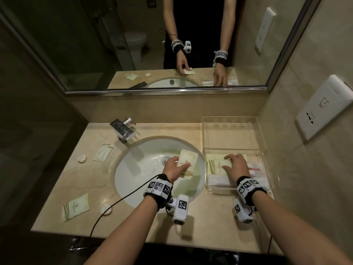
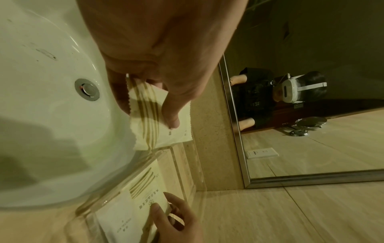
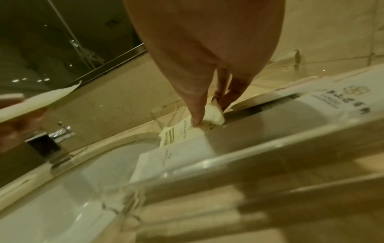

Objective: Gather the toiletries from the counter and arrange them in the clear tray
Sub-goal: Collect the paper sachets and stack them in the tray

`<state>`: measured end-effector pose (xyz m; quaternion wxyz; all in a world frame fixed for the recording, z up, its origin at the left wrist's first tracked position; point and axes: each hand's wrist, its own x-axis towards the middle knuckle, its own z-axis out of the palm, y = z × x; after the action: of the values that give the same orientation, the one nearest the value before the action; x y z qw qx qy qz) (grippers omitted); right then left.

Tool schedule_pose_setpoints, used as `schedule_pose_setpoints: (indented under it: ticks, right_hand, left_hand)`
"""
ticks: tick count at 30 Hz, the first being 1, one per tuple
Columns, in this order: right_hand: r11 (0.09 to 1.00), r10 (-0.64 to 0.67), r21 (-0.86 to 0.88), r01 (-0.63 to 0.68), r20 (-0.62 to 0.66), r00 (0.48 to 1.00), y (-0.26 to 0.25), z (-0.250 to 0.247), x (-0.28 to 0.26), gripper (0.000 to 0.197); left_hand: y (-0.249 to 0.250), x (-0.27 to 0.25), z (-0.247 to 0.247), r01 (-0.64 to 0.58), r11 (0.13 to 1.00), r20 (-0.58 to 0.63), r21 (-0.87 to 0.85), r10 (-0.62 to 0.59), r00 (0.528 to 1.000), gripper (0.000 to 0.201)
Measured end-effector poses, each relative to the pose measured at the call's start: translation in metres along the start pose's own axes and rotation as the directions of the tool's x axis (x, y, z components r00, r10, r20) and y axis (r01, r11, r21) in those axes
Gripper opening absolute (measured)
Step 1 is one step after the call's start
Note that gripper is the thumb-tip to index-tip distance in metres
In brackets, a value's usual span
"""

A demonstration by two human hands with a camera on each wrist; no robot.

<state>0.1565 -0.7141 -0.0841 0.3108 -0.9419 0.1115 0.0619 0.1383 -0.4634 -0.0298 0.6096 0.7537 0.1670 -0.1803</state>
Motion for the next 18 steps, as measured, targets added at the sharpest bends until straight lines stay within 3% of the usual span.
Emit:
schedule_pose_setpoints:
  ticks: [7, 9, 11, 13, 16, 18]
  right_hand:
    - [0.985, -0.133, -0.108, 0.134, 0.009, 0.991, 0.002, 0.002, -0.012, 0.037]
    - [0.984, -0.163, -0.084, 0.158, -0.044, 0.986, 0.001, -0.004, -0.012, 0.037]
    - [0.983, -0.183, 0.001, 0.185, -0.148, 0.972, -0.004, -0.011, -0.009, 0.028]
    - [0.965, -0.129, 0.202, 0.168, -0.195, 0.972, -0.016, -0.019, -0.009, 0.022]
    - [0.841, -0.124, 0.529, 0.114, -0.016, 0.992, -0.038, -0.033, -0.011, 0.029]
    - [0.813, -0.195, 0.57, 0.117, 0.078, 0.978, -0.043, -0.037, -0.007, 0.032]
  left_hand:
    - [0.006, 0.004, 0.011, -0.001, 1.0, 0.039, 0.02, 0.001, 0.999, 0.034]
    - [0.01, 0.004, 0.014, -0.005, 1.0, 0.07, 0.024, 0.003, 0.998, 0.031]
    - [0.014, 0.003, 0.019, -0.022, 1.0, 0.088, 0.022, 0.02, 0.996, 0.031]
    - [0.017, 0.003, 0.025, -0.041, 0.999, 0.088, 0.033, 0.038, 0.995, 0.03]
    - [0.025, 0.004, 0.037, -0.086, 0.991, 0.099, 0.103, 0.076, 0.992, 0.031]
    - [0.031, 0.007, 0.045, -0.132, 0.974, 0.126, 0.185, 0.109, 0.986, 0.034]
